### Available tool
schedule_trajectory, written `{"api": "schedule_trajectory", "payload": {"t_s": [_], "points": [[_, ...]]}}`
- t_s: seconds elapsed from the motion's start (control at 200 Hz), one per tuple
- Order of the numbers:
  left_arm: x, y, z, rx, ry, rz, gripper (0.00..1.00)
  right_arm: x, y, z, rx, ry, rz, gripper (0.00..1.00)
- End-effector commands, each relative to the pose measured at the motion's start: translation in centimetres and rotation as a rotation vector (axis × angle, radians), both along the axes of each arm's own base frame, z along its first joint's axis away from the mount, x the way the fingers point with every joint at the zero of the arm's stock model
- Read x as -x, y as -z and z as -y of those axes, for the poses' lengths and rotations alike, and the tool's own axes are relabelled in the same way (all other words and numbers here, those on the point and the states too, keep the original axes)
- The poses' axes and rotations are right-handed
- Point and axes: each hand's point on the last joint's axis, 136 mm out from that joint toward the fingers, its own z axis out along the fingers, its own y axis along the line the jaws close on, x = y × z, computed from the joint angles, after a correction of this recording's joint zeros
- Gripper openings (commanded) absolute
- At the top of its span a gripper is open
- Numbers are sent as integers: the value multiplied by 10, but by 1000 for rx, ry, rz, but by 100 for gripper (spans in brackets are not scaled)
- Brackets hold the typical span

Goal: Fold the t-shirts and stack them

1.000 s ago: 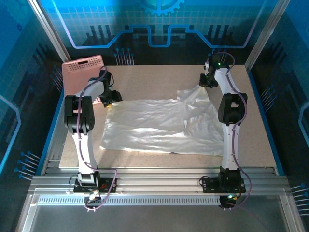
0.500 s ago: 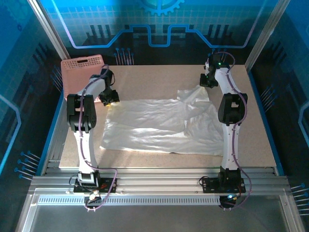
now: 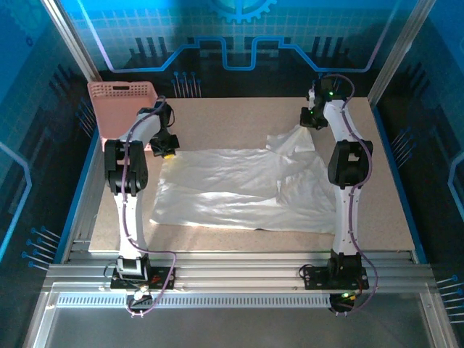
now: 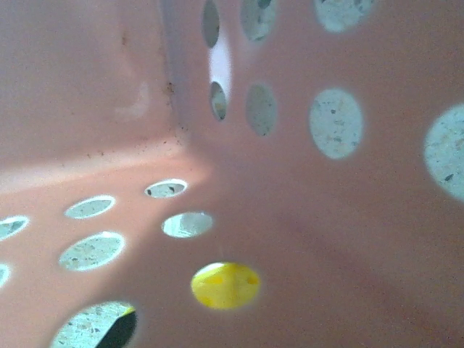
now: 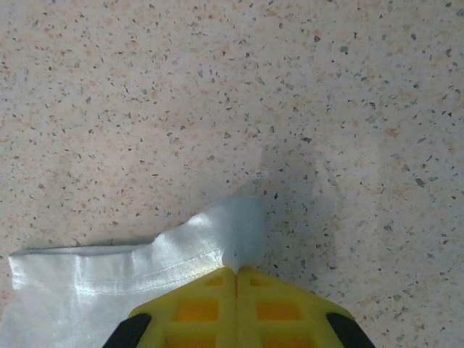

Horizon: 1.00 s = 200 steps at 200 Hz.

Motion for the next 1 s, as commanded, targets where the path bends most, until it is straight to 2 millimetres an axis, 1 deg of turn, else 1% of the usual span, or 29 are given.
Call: {"api": "schedule_trajectory", "payload": {"t_s": [0.0,0.065,0.135,0.205,0.28,0.285,0.29,0.375,0.455,0.515,0.57,0.635,0.69,0.735,0.79,0.84,0.885,0.92,0.995], "points": [[-26,5,-24,-63,0,116,5,-1,-42,3,-17,4,72,0],[-26,-9,-27,-76,0,148,7,-1,-45,2,-17,0,77,0],[-20,-21,-35,-92,-17,161,10,-1,-49,2,-16,-1,84,0],[-9,-29,-47,-116,-38,163,11,-1,-52,2,-16,-4,88,0],[2,-44,-64,-154,-65,174,13,-1,-55,2,-19,-8,94,0],[4,-42,-65,-156,-67,169,13,-1,-55,2,-19,-9,94,0],[4,-47,-67,-158,-69,178,13,-1,-54,2,-20,-9,94,0],[19,-60,-84,-186,-102,191,16,-1,-58,1,-20,-12,100,0],[28,-74,-91,-199,-121,209,17,-1,-60,2,-23,-13,106,0],[25,-84,-83,-158,-117,254,21,-1,-59,3,-22,-11,104,0],[18,-98,-68,-122,-99,305,25,-1,-57,3,-21,-10,100,0],[3,-112,-38,-58,-48,374,34,-1,-56,4,-21,-9,97,0],[-11,-119,-9,9,5,409,42,-1,-55,4,-21,-8,94,0],[-24,-123,13,61,43,433,47,-1,-53,4,-21,-8,91,0],[-39,-123,32,93,66,449,49,0,-52,4,-21,-7,87,0],[-53,-116,43,153,48,452,49,0,-52,4,-21,-5,87,0],[-66,-109,44,174,23,458,49,0,-51,3,-24,-8,86,0],[-75,-98,43,168,13,444,49,0,-51,2,-26,-10,85,0],[-88,-78,33,141,-18,407,48,0,-50,0,-31,-14,79,0]]}}
